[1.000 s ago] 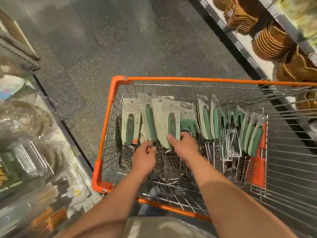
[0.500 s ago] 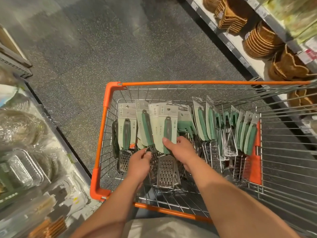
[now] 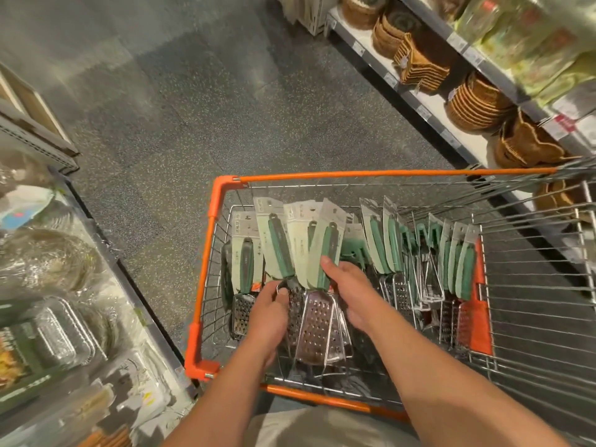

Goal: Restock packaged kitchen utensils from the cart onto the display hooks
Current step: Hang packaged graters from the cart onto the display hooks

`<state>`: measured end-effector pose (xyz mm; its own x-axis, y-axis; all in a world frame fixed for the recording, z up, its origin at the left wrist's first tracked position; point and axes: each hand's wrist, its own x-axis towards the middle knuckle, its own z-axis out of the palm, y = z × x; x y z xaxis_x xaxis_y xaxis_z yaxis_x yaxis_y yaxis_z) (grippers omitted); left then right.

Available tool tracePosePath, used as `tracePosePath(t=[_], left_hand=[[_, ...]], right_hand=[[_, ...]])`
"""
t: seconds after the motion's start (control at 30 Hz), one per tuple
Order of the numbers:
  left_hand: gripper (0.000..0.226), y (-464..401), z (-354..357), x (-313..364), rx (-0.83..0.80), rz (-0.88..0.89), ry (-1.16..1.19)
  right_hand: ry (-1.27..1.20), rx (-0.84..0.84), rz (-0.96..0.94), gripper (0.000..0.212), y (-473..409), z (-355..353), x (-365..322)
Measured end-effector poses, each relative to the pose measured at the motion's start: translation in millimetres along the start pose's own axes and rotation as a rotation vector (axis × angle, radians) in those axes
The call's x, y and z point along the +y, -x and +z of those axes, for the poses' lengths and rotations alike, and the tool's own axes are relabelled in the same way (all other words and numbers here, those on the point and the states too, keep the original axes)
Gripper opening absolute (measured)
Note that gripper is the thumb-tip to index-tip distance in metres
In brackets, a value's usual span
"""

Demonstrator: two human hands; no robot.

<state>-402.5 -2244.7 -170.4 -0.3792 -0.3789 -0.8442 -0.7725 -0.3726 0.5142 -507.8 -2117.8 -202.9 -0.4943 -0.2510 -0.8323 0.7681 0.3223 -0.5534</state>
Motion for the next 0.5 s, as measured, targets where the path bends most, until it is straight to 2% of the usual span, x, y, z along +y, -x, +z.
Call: tracePosePath(t=[0.07,0.13,0.2,0.23,0.27,0.33,0.43,0.5], left_hand=[[0.047,5.7,1.5,4.2,0.002,0.034,-0.018],[0.041,10.7,1.7,5.4,0.004,0.077,-0.01],[0.028,18.4,2.4,7.9,0.008,0.111,0.004],[0.03,20.4,2.7,7.9,0.016,0.121,0.015],[0.031,24.9,2.6,9.9,0.009,0.137,0.021],[0.027,30.4,2.2,12.9,0.005,0.184,0.038],[0.037,36.4,2.7,15.8,0.007,0.213,0.033],[0.038,37.3,4.4,15.1,0.021,0.225,0.035]], right_hand=[[-0.047,-0.004,-0.015,0.125,-6.6,-6.7,7.6],[-0.07,-0.008,-0.028,0.109,18.1,0.4,-9.3],[-0.09,0.009,-0.029,0.058,36.0,6.8,-21.9],[-0.106,0.021,-0.035,0.039,41.1,8.1,-24.5],[-0.114,0.033,-0.032,0.036,43.4,7.8,-24.8],[-0.12,0.048,-0.034,0.051,46.9,5.6,-24.2],[-0.153,0.034,-0.071,0.032,50.5,2.3,-21.6],[-0.161,0.052,-0.075,0.028,51.2,2.2,-18.4]])
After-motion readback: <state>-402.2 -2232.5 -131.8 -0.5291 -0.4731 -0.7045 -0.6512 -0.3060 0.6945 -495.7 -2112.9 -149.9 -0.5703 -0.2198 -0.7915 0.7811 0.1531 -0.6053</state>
